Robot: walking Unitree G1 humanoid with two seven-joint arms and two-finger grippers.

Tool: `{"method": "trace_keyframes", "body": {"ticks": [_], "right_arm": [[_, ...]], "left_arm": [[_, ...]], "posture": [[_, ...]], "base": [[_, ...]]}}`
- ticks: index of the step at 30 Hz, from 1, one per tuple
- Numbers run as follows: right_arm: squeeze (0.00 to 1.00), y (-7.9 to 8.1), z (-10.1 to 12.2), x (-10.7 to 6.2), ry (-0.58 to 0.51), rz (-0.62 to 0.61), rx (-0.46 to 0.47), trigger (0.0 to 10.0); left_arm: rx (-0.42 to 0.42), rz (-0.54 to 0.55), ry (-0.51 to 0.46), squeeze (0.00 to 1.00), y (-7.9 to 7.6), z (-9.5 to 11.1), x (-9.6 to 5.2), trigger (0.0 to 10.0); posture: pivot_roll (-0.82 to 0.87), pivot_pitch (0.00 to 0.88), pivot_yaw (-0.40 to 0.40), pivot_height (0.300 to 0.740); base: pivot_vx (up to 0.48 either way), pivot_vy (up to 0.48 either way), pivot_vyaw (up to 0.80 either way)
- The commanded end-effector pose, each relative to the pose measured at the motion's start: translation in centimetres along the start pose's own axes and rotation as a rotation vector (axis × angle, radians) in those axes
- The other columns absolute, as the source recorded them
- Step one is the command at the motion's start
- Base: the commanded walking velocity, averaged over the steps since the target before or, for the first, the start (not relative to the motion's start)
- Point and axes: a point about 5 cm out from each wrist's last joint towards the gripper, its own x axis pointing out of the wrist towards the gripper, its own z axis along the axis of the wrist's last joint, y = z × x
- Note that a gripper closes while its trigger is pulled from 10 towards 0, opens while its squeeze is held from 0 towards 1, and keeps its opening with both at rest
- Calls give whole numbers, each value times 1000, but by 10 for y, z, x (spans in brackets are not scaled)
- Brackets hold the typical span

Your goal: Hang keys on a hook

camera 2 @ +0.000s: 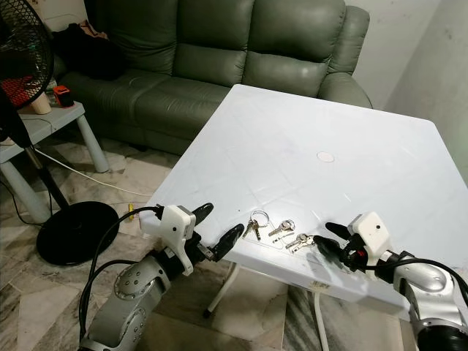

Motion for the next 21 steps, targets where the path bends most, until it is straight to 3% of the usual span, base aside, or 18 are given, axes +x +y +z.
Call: {"method": "trace_keyframes", "body": {"ticks": [1,21], "right_arm": [[0,-5,1,-6,-1,-8,-6,0],[0,-4,0,-5,17,7,-26,0]], "left_arm": [[25,-21,-12,0,-3,5,3,10000],[22,-13,-17,0,-1,7,2,10000]], "posture": [[38,13,-57,740],[44,15,-58,740]], "base": [[0,0,0],[0,0,0]]}}
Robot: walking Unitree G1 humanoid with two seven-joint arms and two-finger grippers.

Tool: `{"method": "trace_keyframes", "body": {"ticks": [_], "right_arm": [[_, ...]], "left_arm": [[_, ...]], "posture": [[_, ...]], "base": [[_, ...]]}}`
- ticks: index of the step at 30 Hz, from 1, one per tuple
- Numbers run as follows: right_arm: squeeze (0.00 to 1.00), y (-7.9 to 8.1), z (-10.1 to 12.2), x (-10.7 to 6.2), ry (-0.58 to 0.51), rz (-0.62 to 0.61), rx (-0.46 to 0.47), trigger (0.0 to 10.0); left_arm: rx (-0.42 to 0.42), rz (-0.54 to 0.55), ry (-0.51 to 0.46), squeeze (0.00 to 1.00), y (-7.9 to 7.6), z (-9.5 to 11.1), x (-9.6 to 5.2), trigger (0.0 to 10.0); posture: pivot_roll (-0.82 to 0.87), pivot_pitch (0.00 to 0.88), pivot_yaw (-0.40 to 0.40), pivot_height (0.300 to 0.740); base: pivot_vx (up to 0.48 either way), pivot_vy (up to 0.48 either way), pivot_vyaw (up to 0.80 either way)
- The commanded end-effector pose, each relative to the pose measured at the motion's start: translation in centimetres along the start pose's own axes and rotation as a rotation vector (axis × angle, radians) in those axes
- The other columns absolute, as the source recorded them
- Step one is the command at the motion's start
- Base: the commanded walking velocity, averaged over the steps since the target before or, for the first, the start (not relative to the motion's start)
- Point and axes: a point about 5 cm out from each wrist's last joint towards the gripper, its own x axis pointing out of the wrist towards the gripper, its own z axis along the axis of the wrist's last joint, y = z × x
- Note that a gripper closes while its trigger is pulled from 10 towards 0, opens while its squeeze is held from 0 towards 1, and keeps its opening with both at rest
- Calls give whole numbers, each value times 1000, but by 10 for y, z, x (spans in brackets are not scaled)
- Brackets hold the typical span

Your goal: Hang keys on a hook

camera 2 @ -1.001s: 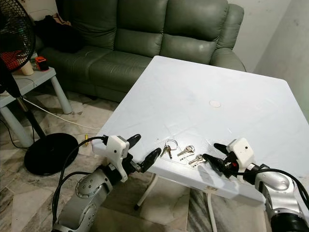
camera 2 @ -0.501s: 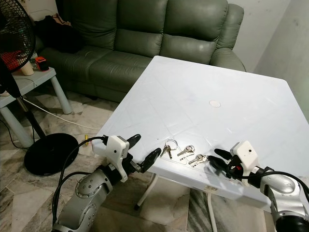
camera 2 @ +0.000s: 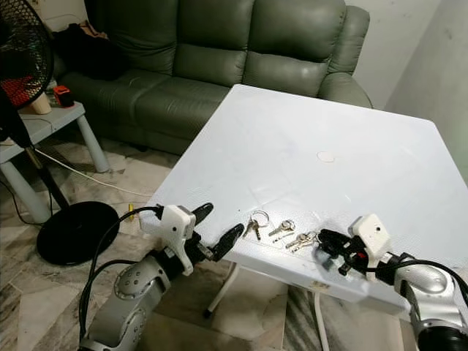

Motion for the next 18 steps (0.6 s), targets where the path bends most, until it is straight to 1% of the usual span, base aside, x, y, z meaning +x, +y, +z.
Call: {"method": "trace_keyframes", "body": {"ticks": [1,4,5,6,8,9,10,13,15,18], "right_arm": [[0,-5,1,-5,16,-11,-19,0],[0,-4,0,-3,19,-10,-20,0],[0,-4,0,-2,23,-26,-17,5647],[0,-4,0,0,18,-35,-11,10000],[0,-4,2,2,-3,-59,11,10000],[0,-6,5,6,-43,-97,52,10000],[0,-6,5,6,-43,-97,52,10000],[0,-7,18,17,-183,-179,175,10000],[0,-8,28,25,-302,-229,316,10000],[0,-7,29,26,-313,-231,318,10000]], "left_arm": [[23,-15,-17,0,-1,7,2,10000],[22,-12,-18,0,0,7,2,10000],[21,-9,-18,0,0,7,2,10000],[21,-6,-19,0,1,7,2,10000],[19,0,-20,0,2,7,2,10000],[17,6,-21,0,3,8,2,10000],[17,6,-21,0,3,8,2,10000],[10,27,-32,0,6,10,3,10000],[6,42,-43,0,10,13,4,10000],[7,44,-44,0,10,13,4,10000]], "posture": [[44,15,-58,740],[46,16,-59,740],[46,16,-59,740],[46,16,-59,740],[46,16,-59,740],[50,19,-63,740],[50,19,-63,740],[53,19,-65,740],[53,18,-66,740],[54,18,-66,740]], "base": [[0,0,0],[0,0,0],[0,0,0],[0,0,0],[0,0,0],[0,0,0],[0,0,0],[0,0,0],[0,0,0],[0,0,0]]}}
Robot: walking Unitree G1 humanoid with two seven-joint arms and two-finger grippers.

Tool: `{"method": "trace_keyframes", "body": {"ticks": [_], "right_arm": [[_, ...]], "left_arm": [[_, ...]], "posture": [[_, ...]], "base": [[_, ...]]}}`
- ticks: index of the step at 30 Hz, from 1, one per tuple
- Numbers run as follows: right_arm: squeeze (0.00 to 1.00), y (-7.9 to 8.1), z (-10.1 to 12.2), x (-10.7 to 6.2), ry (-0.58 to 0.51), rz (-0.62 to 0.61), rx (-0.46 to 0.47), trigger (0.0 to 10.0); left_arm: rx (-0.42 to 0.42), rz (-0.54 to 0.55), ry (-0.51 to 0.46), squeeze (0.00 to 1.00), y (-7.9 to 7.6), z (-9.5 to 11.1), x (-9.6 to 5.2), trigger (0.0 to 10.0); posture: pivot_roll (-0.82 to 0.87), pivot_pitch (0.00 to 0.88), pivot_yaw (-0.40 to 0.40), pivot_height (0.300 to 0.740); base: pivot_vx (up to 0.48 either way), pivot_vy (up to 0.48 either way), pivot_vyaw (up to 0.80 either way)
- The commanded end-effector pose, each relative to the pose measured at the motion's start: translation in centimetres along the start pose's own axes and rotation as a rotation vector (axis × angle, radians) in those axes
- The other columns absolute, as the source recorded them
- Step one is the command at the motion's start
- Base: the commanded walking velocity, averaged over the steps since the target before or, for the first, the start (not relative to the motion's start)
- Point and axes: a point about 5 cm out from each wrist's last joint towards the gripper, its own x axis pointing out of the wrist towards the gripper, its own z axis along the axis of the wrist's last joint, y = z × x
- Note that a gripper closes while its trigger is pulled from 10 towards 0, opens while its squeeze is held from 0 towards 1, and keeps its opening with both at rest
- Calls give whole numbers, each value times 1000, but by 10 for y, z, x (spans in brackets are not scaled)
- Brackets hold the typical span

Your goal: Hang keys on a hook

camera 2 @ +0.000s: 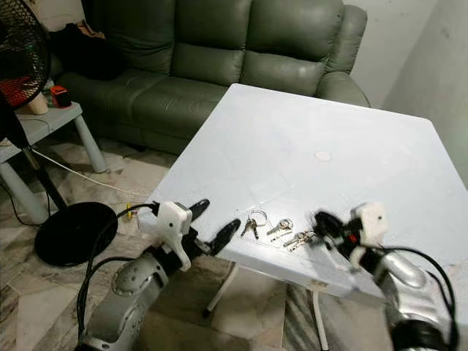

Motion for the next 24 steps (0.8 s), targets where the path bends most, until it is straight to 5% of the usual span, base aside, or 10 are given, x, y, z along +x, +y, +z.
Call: {"method": "trace_keyframes", "body": {"ticks": [1,10,13,19,24], "right_arm": [[0,-4,11,2,-63,-45,9,10000],[0,0,31,12,-229,-101,125,10000],[0,2,47,20,-331,-228,137,10000],[0,20,61,28,-399,-304,61,10000],[0,50,67,32,-444,-321,-22,10000]], "left_arm": [[3,5,-5,0,2,2,1,10000],[2,18,-13,0,5,4,1,10000],[-23,68,-42,0,11,9,4,10000],[-28,169,-107,0,25,22,6,10000],[-84,282,-173,0,42,40,1,10000]], "posture": [[53,18,-66,740],[55,12,-72,740],[57,4,-77,740],[57,0,-77,740],[61,0,-72,740]], "base": [[0,0,0],[0,0,0],[0,0,0],[0,0,0],[0,0,0]]}}
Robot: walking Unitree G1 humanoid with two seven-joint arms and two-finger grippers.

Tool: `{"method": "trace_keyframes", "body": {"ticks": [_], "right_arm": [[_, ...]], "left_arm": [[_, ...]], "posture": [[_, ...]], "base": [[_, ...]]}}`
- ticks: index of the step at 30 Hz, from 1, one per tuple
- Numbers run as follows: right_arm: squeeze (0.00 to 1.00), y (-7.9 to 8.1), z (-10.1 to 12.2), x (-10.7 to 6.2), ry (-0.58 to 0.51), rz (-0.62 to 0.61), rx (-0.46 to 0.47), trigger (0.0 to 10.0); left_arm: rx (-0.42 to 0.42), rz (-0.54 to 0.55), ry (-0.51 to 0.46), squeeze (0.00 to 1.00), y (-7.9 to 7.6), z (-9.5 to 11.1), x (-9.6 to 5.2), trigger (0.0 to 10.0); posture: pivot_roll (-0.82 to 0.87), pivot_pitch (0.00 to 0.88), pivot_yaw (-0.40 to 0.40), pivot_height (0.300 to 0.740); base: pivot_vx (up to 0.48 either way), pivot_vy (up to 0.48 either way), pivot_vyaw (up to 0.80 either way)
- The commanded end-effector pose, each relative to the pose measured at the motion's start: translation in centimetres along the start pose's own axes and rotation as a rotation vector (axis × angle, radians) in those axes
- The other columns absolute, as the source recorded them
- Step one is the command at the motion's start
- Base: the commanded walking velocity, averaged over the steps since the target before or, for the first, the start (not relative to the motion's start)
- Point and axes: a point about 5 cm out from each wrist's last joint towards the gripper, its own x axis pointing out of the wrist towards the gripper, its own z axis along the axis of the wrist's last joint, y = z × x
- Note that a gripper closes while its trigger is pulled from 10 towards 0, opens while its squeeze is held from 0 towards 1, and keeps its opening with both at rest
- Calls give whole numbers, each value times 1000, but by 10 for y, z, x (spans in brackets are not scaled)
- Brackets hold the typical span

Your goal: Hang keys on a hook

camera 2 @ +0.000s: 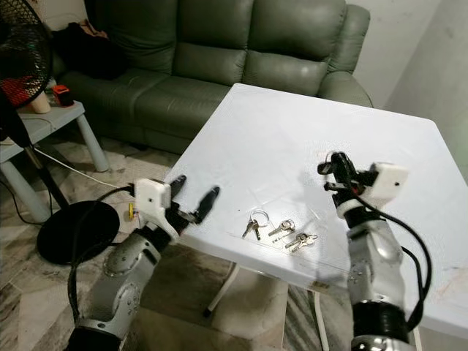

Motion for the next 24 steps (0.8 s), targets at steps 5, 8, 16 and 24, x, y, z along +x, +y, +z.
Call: {"method": "trace_keyframes", "body": {"ticks": [5,8,16,24], "right_arm": [[0,30,4,-9,-15,-3,-58,10000],[0,42,-4,-16,14,1,-64,10000],[0,59,-24,-29,81,36,-81,10000],[0,59,-22,-29,84,10,-91,10000]], "left_arm": [[12,64,-48,0,14,17,0,10000],[16,121,-44,0,24,16,-1,10000],[-4,135,8,0,37,7,6,10000],[7,108,-11,0,37,15,17,10000]], "posture": [[63,0,-71,740],[66,0,-69,740],[57,0,-64,740],[50,0,-48,740]], "base": [[0,0,0],[0,0,0],[0,0,0],[0,0,0]]}}
